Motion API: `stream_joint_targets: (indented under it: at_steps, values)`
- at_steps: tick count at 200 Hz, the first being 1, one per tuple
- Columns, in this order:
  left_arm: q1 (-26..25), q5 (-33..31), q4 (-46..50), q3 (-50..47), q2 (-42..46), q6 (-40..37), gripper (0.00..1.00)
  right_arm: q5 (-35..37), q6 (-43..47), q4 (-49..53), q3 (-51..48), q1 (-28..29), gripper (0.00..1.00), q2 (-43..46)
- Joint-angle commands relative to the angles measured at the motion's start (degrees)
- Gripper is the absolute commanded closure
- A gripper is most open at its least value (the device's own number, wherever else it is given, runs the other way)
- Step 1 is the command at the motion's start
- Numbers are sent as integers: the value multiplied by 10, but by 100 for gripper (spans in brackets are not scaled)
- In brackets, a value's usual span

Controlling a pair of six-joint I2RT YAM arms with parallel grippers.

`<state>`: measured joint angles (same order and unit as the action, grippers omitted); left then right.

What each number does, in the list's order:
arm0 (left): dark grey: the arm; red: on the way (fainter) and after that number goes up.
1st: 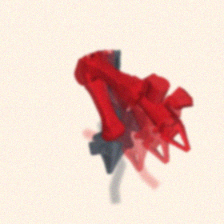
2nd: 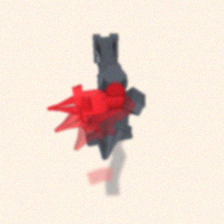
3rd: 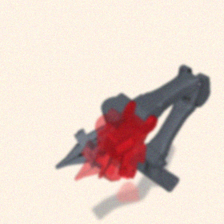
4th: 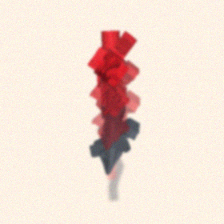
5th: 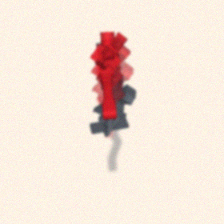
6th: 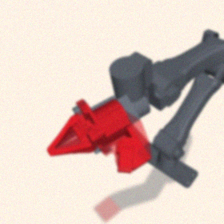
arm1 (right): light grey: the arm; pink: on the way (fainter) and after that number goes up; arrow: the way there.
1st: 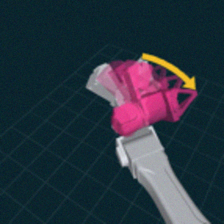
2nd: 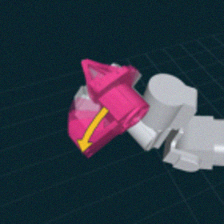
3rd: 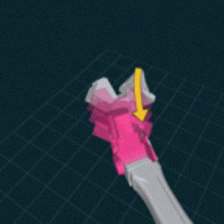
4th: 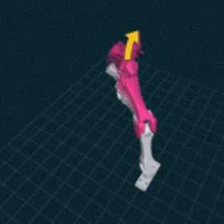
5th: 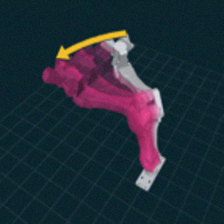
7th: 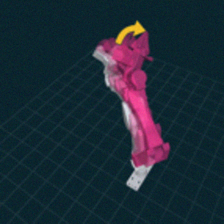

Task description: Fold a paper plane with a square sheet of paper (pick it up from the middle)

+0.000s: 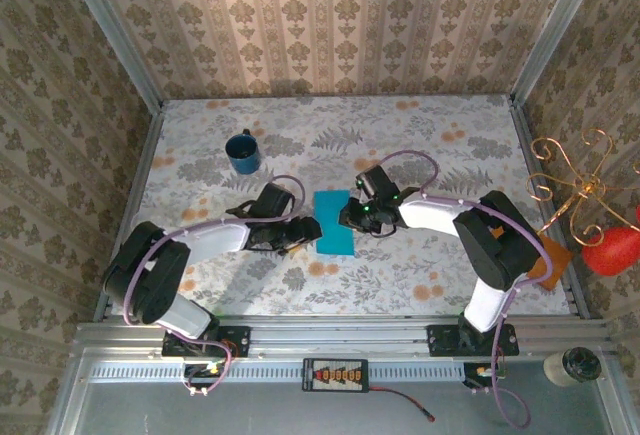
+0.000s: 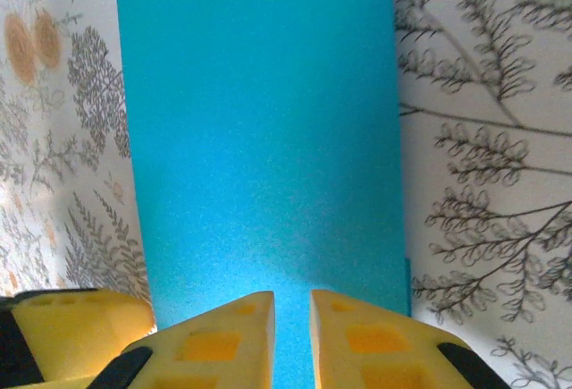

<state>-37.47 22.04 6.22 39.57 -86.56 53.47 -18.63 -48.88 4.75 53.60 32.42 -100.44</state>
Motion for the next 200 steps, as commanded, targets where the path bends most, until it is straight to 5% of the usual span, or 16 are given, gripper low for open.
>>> stream_joint_targets:
  at_steps: [1, 121, 200]
  values:
    - [-3, 17, -26, 12, -13, 14, 41, 7, -15, -8, -7, -2, 81, -12]
    - [10, 79, -59, 47, -63, 12, 56, 0, -12, -6, -9, -7, 81, -33]
    - [23, 65, -25, 57, -81, -5, 57, -4, -15, -11, -12, -10, 81, -42]
